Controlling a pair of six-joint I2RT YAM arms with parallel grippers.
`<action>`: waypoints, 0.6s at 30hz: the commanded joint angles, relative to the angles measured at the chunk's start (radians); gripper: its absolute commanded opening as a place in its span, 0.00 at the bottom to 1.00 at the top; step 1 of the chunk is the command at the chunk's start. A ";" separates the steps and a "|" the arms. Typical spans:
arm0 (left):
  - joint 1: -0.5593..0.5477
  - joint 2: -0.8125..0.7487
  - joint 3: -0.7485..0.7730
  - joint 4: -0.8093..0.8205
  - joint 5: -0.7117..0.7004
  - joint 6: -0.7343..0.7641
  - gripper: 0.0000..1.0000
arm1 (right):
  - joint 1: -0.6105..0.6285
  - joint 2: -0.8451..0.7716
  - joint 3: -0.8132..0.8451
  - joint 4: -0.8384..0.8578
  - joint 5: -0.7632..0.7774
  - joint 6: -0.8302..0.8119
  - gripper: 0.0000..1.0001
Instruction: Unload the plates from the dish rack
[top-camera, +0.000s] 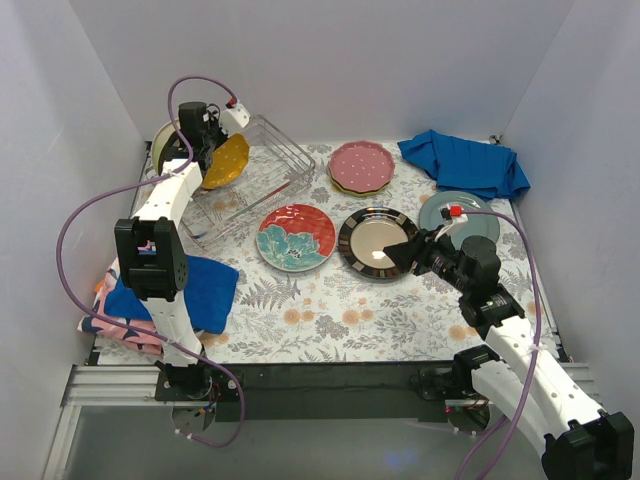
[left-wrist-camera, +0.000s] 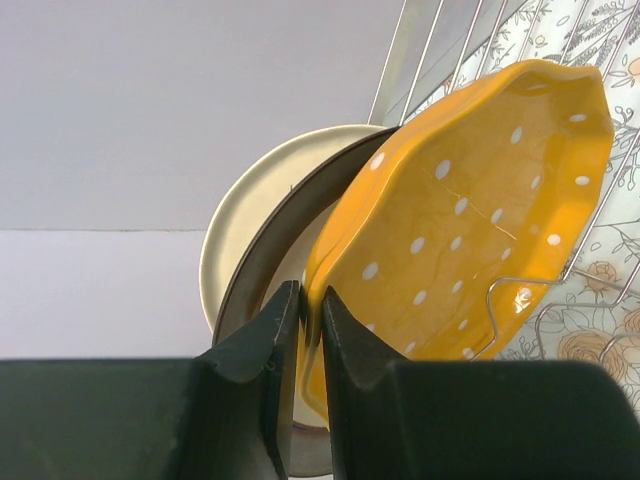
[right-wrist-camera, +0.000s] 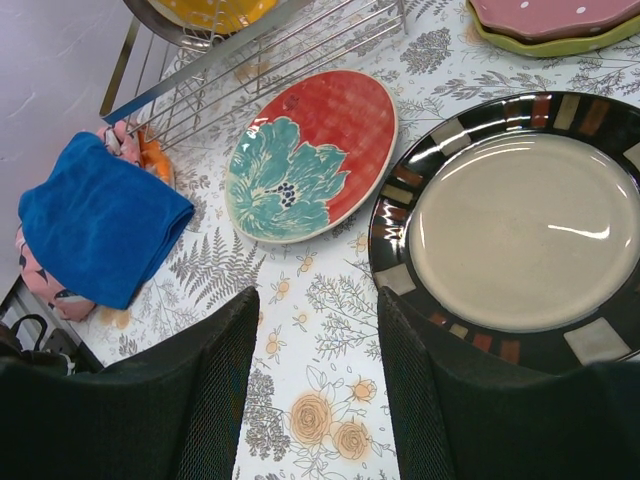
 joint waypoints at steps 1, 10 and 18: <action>-0.009 -0.108 0.024 0.142 0.033 -0.033 0.00 | 0.002 -0.013 0.044 0.022 -0.007 0.008 0.57; -0.018 -0.134 -0.053 0.244 0.117 -0.114 0.00 | 0.000 0.020 0.049 0.033 -0.011 0.027 0.57; -0.024 -0.132 -0.084 0.278 0.116 -0.127 0.00 | 0.000 0.030 0.063 0.044 -0.011 0.028 0.57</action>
